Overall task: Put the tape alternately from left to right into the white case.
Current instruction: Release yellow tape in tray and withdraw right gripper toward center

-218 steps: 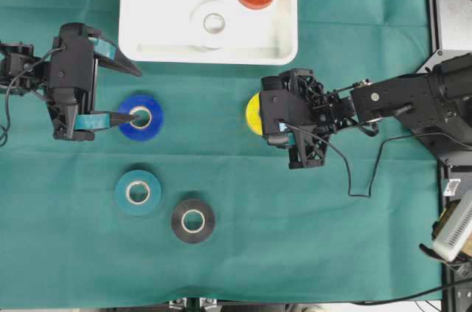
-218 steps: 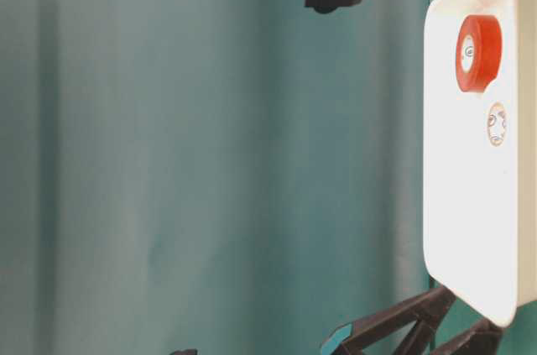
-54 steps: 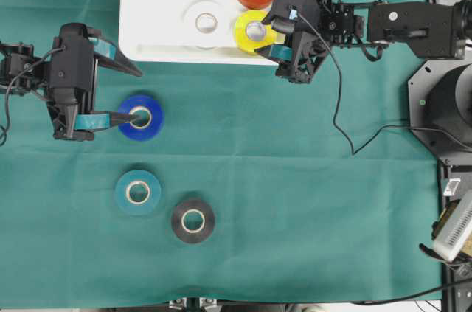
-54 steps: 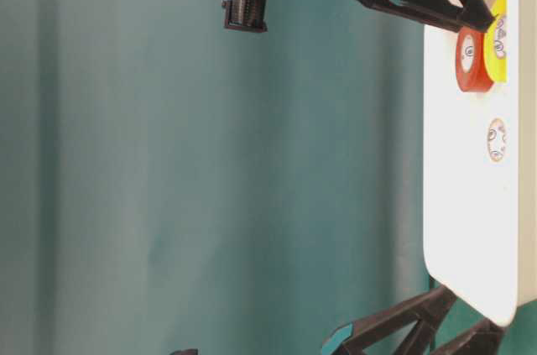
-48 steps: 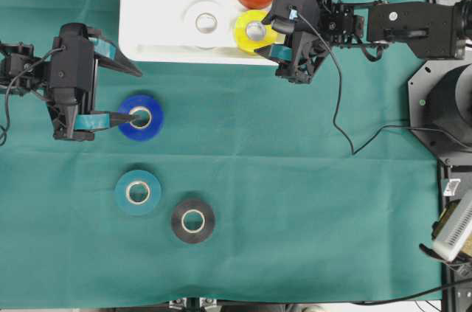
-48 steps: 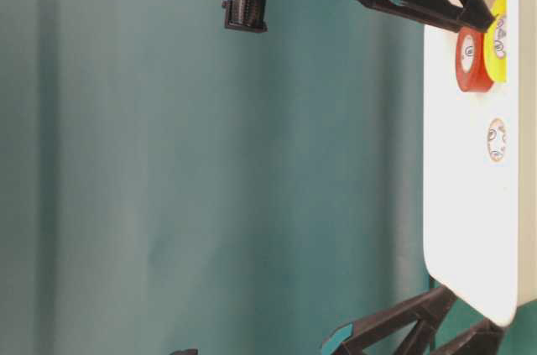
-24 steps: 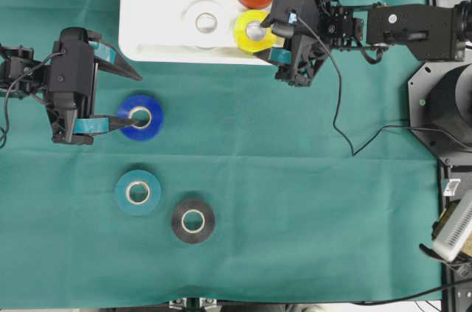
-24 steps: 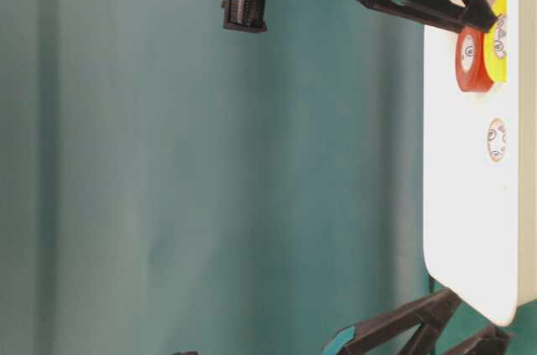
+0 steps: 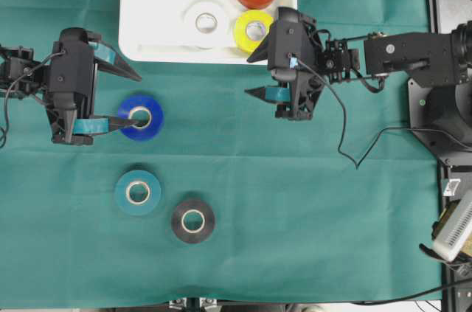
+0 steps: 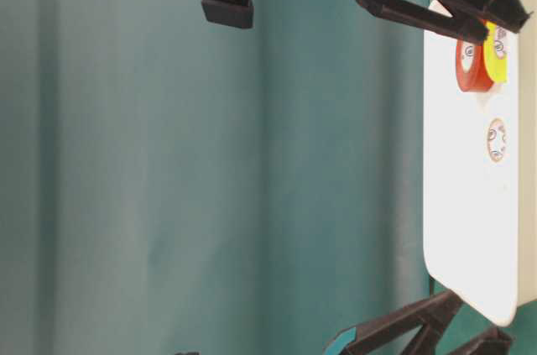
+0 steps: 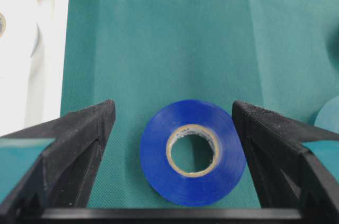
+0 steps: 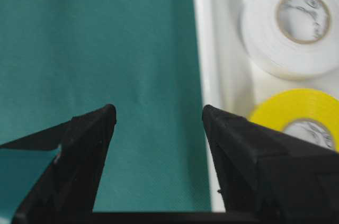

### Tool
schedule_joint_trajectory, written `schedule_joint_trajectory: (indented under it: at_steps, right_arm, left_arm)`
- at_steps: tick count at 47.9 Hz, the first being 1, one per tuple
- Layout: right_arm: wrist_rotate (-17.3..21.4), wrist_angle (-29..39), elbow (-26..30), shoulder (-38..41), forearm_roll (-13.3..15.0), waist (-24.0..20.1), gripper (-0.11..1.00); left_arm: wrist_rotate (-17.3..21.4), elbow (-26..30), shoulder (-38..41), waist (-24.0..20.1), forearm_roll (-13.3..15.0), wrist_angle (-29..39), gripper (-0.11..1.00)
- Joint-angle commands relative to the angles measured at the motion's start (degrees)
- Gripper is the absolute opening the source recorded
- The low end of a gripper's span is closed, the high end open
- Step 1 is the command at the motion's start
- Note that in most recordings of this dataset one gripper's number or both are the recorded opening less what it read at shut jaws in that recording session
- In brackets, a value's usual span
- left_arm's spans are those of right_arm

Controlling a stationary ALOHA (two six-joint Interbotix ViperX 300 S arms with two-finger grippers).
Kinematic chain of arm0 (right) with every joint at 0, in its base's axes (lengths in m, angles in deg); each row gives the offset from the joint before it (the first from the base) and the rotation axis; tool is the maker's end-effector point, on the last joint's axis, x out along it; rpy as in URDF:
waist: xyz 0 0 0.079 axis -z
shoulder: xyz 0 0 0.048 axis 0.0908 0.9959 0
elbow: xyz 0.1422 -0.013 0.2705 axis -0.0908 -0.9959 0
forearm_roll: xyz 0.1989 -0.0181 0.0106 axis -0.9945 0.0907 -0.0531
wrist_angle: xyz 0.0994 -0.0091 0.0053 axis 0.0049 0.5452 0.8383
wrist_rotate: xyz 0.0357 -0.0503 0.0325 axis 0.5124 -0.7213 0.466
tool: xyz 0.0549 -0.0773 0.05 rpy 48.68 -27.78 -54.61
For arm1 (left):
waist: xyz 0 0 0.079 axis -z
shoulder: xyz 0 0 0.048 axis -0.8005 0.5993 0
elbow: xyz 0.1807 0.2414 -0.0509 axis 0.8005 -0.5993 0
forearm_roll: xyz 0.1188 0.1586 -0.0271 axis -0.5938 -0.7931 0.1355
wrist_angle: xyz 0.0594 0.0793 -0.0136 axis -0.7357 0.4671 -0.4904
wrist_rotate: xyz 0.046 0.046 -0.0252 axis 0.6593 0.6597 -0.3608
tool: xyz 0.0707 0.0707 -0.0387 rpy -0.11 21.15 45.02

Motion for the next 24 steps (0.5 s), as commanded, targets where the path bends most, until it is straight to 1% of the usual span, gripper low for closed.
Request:
schedule_joint_trajectory:
  at_steps: [1,15,19,24]
  right_arm:
    - [0.1,-1.1,0.4,-2.6,0.2,-0.9,0.76]
    - [0.1,-2.5,0.4,-2.6,0.2,-3.4,0.76]
    - [0.2,-2.4,0.4,-2.6,0.1,-3.6,0.76]
    - [0.2,-2.5,0.4,-2.6,0.2,-3.8,0.76]
  left_arm:
    - [0.1,0.4,-0.5,0.2,0.1,-0.4,0.73]
    - [-0.2,0.3,-0.5,1.2,0.2,-0.2,0.73]
    - [-0.6,0.3,-0.4,2.6,0.4,0.1,0.73]
    - [-1.9,0.4,-0.4,5.8,0.4,1.0,0.73]
